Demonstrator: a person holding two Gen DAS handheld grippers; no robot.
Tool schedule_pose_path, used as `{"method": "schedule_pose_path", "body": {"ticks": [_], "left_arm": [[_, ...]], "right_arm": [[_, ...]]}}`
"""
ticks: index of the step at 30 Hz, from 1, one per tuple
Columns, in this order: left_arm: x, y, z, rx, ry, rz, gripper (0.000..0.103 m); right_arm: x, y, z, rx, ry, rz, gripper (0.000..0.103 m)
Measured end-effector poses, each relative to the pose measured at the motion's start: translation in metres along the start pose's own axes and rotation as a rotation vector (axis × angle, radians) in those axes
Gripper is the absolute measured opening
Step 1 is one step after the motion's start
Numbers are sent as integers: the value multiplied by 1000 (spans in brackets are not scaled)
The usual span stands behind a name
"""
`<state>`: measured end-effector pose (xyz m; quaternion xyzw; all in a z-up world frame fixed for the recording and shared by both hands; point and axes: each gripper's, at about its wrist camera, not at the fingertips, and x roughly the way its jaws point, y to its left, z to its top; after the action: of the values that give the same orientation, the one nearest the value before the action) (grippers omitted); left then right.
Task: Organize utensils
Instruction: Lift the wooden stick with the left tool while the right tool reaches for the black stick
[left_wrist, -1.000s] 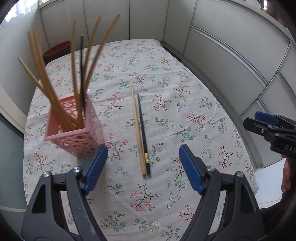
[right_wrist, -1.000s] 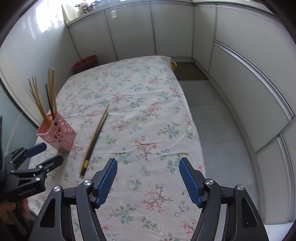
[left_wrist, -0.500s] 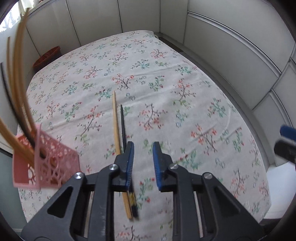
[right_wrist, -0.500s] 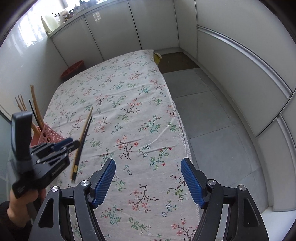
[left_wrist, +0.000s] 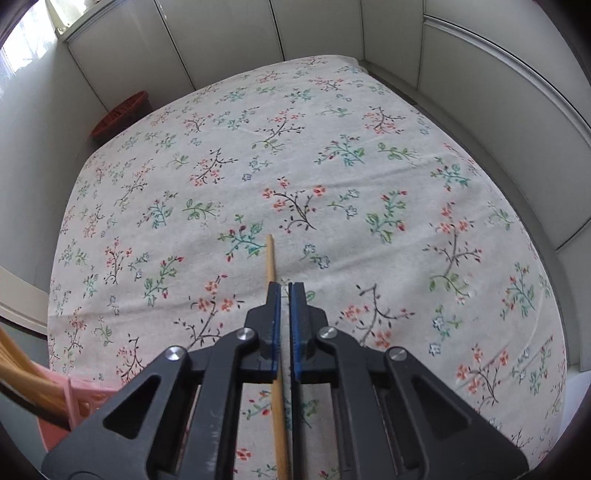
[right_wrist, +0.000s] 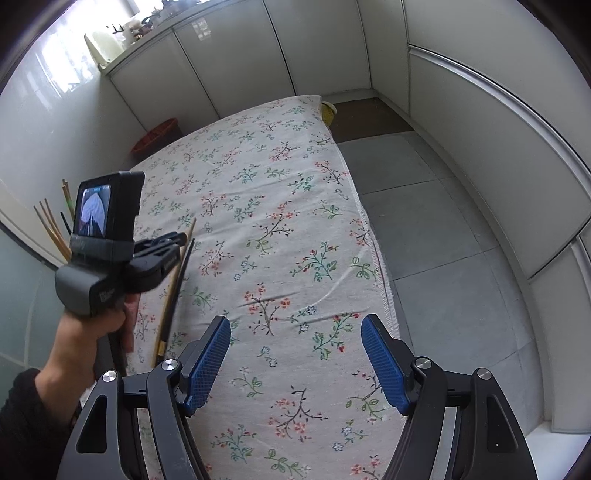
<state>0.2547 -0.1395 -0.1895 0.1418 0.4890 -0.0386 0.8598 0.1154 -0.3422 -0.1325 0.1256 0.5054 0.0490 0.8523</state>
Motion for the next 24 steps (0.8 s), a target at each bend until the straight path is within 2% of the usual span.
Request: {"method": "schedule_pose_path", "body": {"ticks": [4, 9, 10, 15, 18, 24], "left_arm": [[13, 5, 1, -30, 48, -26, 5], [20, 6, 0, -42, 69, -2, 5], [20, 7, 0, -55, 100, -7, 5], [23, 9, 1, -67, 109, -27, 5], [25, 10, 2, -58, 112, -27, 5], [24, 2, 1, 3, 167, 16, 5]], "right_arm": [[2, -7, 1, 21, 11, 6, 75], [1, -12, 2, 47, 11, 19, 75], [0, -13, 2, 50, 11, 22, 75], [0, -13, 3, 61, 12, 35, 75], [0, -12, 3, 60, 12, 35, 75], [-1, -10, 3, 52, 14, 35, 75]]}}
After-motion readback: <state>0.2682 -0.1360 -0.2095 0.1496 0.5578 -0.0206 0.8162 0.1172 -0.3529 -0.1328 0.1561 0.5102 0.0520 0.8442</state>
